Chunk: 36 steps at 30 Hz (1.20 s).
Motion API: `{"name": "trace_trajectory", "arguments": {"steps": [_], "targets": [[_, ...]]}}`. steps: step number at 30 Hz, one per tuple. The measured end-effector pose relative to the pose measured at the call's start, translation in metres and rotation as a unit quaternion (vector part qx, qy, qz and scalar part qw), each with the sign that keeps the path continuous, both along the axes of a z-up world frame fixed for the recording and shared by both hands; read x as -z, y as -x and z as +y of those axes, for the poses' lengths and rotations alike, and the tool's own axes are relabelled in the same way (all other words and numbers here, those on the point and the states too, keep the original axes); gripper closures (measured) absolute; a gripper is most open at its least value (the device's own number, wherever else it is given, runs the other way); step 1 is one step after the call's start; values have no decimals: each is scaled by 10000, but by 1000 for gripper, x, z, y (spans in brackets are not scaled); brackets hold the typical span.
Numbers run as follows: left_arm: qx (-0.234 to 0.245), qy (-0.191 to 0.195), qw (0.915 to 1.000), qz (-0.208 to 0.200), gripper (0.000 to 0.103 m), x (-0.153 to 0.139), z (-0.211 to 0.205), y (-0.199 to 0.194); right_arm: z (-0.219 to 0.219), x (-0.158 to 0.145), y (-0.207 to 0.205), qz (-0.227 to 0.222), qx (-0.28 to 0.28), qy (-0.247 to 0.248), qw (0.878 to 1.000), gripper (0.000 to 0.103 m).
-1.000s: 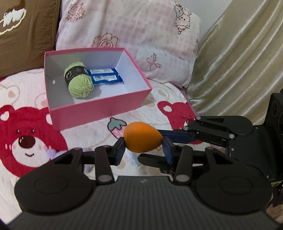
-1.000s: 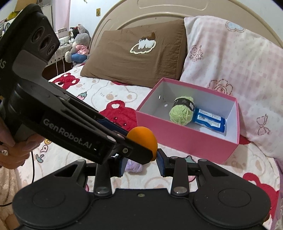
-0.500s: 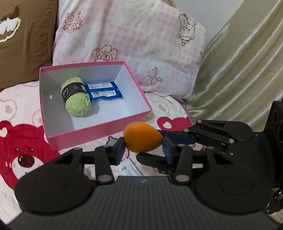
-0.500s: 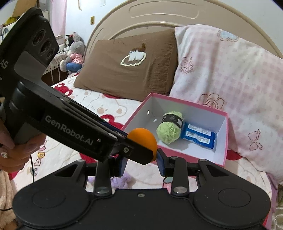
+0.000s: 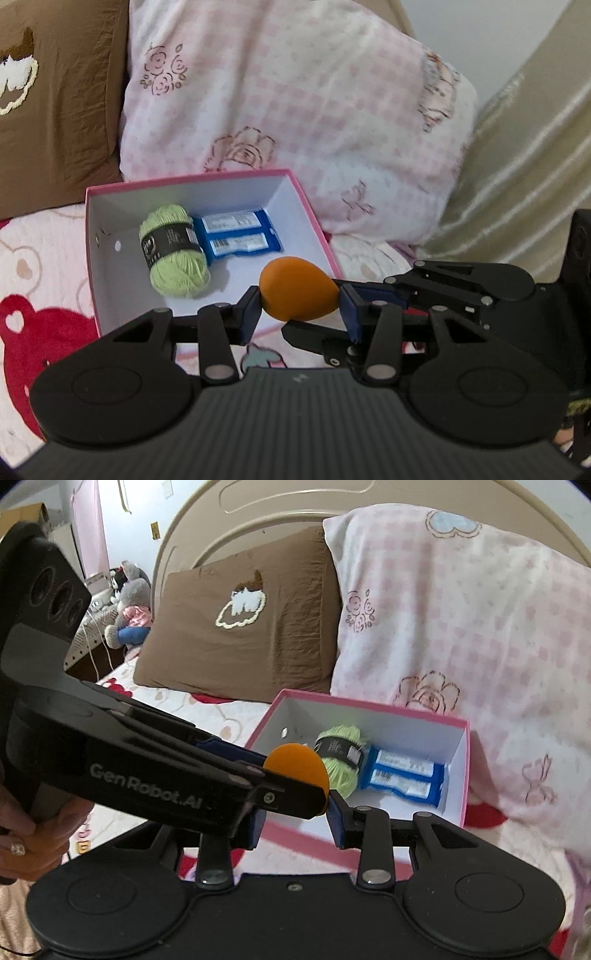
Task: Organize objects
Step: 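Lift the orange sponge with the left gripper toward the pink box, then lower the sponge into the box beside the yarn and open the left gripper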
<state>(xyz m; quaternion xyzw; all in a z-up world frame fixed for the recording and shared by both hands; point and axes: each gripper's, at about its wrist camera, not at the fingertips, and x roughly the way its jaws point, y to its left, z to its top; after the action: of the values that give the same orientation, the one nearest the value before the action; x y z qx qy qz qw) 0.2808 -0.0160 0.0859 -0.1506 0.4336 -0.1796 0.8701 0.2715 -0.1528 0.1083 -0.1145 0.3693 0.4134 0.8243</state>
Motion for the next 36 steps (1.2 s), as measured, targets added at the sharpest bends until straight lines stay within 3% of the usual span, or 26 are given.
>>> {"name": "trace_trajectory", "arguments": {"steps": [9, 14, 23, 36], "targets": [[-266, -272, 9993, 52, 59, 33, -4, -60, 21, 31, -64, -18, 22, 43, 10000, 63], [-354, -462, 9982, 125, 59, 59, -5, -88, 26, 61, -94, 251, 241, -172, 9992, 63], [-385, -550, 9974, 250, 58, 95, -3, -126, 37, 103, -126, 517, 555, -375, 9964, 63], [-508, -554, 9959, 502, 59, 132, 2, -160, 55, 141, -161, 746, 799, -57, 9940, 64]]}}
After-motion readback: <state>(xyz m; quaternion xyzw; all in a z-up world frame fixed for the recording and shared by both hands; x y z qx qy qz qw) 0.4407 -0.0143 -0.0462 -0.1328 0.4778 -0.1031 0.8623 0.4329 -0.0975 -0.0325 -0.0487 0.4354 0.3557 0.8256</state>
